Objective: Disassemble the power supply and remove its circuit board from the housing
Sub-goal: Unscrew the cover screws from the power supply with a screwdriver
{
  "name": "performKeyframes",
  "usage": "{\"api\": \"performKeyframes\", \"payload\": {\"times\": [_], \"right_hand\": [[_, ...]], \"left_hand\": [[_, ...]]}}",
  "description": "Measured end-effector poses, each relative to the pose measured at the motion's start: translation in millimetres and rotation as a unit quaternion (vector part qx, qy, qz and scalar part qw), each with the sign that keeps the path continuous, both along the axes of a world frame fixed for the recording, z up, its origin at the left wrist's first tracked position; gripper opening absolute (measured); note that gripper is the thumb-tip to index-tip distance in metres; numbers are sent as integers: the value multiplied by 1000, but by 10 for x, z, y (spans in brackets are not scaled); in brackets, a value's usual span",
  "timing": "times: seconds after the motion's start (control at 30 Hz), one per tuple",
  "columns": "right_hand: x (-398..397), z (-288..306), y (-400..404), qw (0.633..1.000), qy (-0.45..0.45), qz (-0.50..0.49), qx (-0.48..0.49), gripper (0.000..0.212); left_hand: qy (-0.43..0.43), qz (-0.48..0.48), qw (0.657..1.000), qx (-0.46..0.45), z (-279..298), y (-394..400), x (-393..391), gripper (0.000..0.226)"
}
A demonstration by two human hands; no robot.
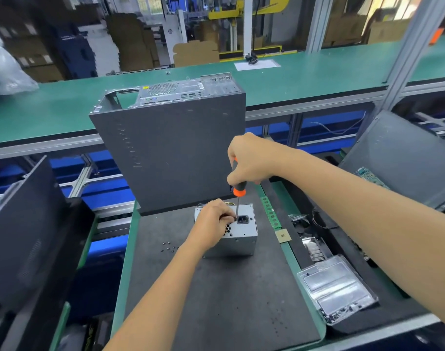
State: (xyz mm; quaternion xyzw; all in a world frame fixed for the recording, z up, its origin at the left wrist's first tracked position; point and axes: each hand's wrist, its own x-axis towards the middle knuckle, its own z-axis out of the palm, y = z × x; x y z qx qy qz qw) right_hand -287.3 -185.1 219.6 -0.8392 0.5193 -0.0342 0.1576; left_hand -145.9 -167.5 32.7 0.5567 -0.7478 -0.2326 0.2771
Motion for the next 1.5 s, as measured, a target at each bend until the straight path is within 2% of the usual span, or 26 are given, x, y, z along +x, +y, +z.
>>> {"api": "performKeyframes", "payload": {"times": [0.13, 0.5, 0.93, 1.1, 1.17, 1.23, 1.3, 1.37, 1.4, 1.5], "right_hand": [[-3, -2, -15, 1000, -7, -7, 5, 18], [5, -35, -25, 1000, -3, -10, 1, 19], [26, -55, -35, 1000, 3, -1, -12, 20], [91, -70, -26, 999, 14, 11, -33, 21], [98, -62, -29, 999, 38, 26, -22, 22], [118, -49, -32, 993, 106, 55, -19, 22], [139, -18, -52, 984, 166, 64, -34, 37], [150, 25, -93, 982, 182, 46, -18, 52], [150, 36, -117, 982, 186, 45, -3, 54], [180, 11, -183, 976, 199, 85, 0, 42]], "left_hand": [[29, 4, 1000, 3, -13, 8, 33, 16], [22, -4, 1000, -4, -72, -17, 38, 13], [14, -11, 1000, -25, -190, -48, 34, 17], [13, -10, 1000, -22, -160, -45, 32, 25], [13, -18, 1000, -12, -146, -44, 38, 22], [16, -30, 999, -6, -127, -44, 55, 18], [27, -31, 999, -5, -114, -34, 59, 14], [36, -18, 999, -8, -112, -14, 31, 10], [37, -11, 999, -10, -115, -8, 12, 8], [40, 3, 999, -12, -111, -18, -16, 7]]}}
